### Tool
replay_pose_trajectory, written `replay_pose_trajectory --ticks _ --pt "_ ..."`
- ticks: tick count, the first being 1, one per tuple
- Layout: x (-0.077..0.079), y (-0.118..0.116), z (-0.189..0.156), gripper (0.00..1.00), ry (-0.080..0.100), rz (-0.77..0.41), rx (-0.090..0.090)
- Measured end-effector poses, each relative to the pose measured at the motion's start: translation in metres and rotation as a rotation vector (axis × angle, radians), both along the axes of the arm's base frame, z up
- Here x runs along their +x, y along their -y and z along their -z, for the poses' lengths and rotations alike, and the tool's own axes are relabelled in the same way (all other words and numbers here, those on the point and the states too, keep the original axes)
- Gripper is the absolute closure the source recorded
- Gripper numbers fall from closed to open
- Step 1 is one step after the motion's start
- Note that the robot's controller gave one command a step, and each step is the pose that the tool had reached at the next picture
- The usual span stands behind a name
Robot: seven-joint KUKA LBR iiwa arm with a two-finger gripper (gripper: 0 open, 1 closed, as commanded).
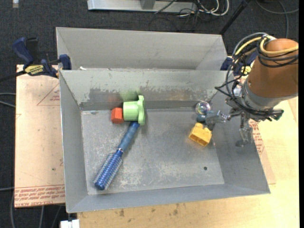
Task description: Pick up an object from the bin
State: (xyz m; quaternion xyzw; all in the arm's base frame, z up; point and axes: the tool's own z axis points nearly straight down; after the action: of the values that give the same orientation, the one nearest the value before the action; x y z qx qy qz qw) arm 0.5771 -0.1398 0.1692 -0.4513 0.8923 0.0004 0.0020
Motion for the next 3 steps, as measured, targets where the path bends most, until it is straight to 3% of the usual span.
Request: replay_pose_trajectory --ticks 1,2,3 --pt "0.0593 -0.0348 0.0773 0.0 -0.003 -0.256 0.002" --pt "0.0603 -0.0327 0.0739 1.0 0.0 -0.252 0.001" --pt "0.0603 -0.0327 0.074 0.0 0.0 -0.252 0.001"
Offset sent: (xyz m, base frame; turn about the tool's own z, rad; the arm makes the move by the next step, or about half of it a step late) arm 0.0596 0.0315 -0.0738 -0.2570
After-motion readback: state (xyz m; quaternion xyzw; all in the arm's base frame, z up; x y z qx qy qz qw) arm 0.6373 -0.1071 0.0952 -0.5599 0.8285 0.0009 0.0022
